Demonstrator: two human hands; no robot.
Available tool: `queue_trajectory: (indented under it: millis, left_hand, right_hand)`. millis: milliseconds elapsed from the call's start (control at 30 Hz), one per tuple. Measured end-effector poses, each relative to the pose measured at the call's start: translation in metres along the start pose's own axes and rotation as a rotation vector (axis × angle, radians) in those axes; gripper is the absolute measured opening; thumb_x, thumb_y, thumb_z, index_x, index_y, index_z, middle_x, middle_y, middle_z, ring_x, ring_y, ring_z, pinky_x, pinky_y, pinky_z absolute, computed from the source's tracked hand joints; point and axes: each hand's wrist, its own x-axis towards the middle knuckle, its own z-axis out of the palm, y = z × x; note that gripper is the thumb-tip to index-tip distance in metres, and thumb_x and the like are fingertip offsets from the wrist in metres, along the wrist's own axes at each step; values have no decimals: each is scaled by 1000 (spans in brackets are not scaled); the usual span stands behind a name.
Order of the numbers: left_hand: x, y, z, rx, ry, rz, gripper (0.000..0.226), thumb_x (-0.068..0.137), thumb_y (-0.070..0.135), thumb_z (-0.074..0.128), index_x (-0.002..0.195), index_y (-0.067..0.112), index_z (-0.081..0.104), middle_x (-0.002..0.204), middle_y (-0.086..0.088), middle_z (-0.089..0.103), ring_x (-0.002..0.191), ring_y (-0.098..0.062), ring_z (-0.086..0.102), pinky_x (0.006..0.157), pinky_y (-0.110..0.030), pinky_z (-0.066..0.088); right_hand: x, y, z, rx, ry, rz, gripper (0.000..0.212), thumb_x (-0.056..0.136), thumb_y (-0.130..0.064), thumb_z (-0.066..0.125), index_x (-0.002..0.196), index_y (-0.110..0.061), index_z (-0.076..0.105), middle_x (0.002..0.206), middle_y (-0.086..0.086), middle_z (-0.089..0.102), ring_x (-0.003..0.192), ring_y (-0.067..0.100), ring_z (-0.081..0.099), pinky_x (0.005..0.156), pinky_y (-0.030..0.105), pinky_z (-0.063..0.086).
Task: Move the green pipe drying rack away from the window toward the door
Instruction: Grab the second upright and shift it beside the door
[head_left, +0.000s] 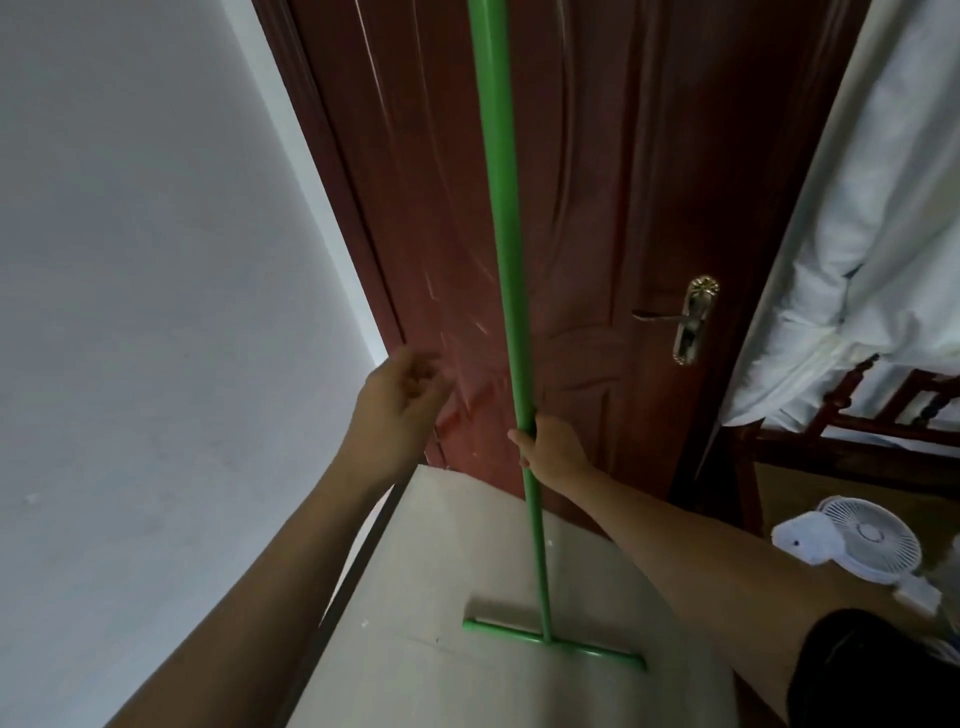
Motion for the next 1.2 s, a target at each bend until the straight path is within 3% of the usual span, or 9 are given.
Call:
queue_trajectory:
  millis: [67, 200, 300, 400, 533, 733, 933, 1067, 1200]
  left_hand:
    - [40, 4, 2, -10, 13, 16, 40, 89, 30, 56, 126, 16, 51, 115, 0, 62, 103, -21, 62, 87, -36, 53]
    - [109, 1, 2, -57, 21, 37, 53, 90, 32, 55, 138, 15, 41, 125, -6, 59, 107, -21, 62, 89, -32, 52]
    - [155, -11, -3, -74, 67, 40, 42, 91, 31, 52, 128, 13, 48, 115, -11, 64, 101, -27, 65, 89, -42, 54]
    - [195, -29, -13, -30, 214, 8, 36, 86, 37, 54, 108, 8, 53, 100, -21, 65, 91, -36, 64, 81, -53, 54]
    - [234, -58, -31, 42, 358, -21, 26, 88, 35, 56, 98, 11, 51, 91, -14, 64, 86, -32, 67, 77, -51, 56]
    - [271, -90, -68, 75, 517, -132, 25, 87, 33, 55, 96, 10, 49, 83, -8, 62, 85, -33, 68, 77, -53, 55]
    - [299, -115, -105, 108, 579, -186, 33, 87, 32, 55, 100, 2, 49, 83, -9, 64, 84, -30, 69, 79, -51, 56]
    - [320, -130, -124, 125, 600, -197, 37, 87, 30, 55, 102, -3, 48, 91, -21, 66, 83, -28, 70, 78, -50, 56]
    - [342, -144, -141, 160, 625, -215, 33, 88, 29, 55, 99, -2, 50, 82, -12, 65, 81, -32, 69, 77, -50, 55]
  right_hand:
    - [19, -13, 14, 28, -47, -23, 25, 95, -23, 57, 104, 0, 59, 76, 10, 65, 60, 20, 62, 57, 27, 52]
    - [63, -30, 39, 42, -147, -62, 18, 95, -28, 56, 97, -10, 57, 75, 8, 64, 69, 27, 67, 68, 44, 60]
    - [97, -40, 57, 27, -225, -132, 19, 96, -22, 53, 104, -5, 54, 71, 5, 59, 67, 27, 65, 64, 37, 56]
    - [134, -47, 76, -15, -335, -255, 18, 95, -15, 52, 111, -6, 50, 88, 16, 64, 78, 31, 68, 74, 47, 58]
    - [188, -65, 99, -131, -485, -394, 17, 93, -15, 50, 108, -10, 45, 88, 21, 64, 77, 35, 66, 73, 50, 57]
    - [247, -111, 137, -384, -614, -580, 26, 95, -30, 49, 111, -11, 43, 79, 8, 57, 72, 35, 57, 66, 41, 50]
    - [279, -135, 182, -462, -599, -705, 37, 96, -36, 48, 123, -12, 39, 89, 11, 67, 82, 38, 65, 64, 37, 41]
    - [297, -150, 204, -468, -577, -730, 39, 97, -37, 47, 126, -12, 39, 96, 11, 69, 87, 38, 66, 65, 35, 38]
    - [315, -169, 225, -493, -556, -716, 39, 98, -37, 46, 126, -12, 38, 97, 11, 70, 87, 37, 67, 65, 35, 39]
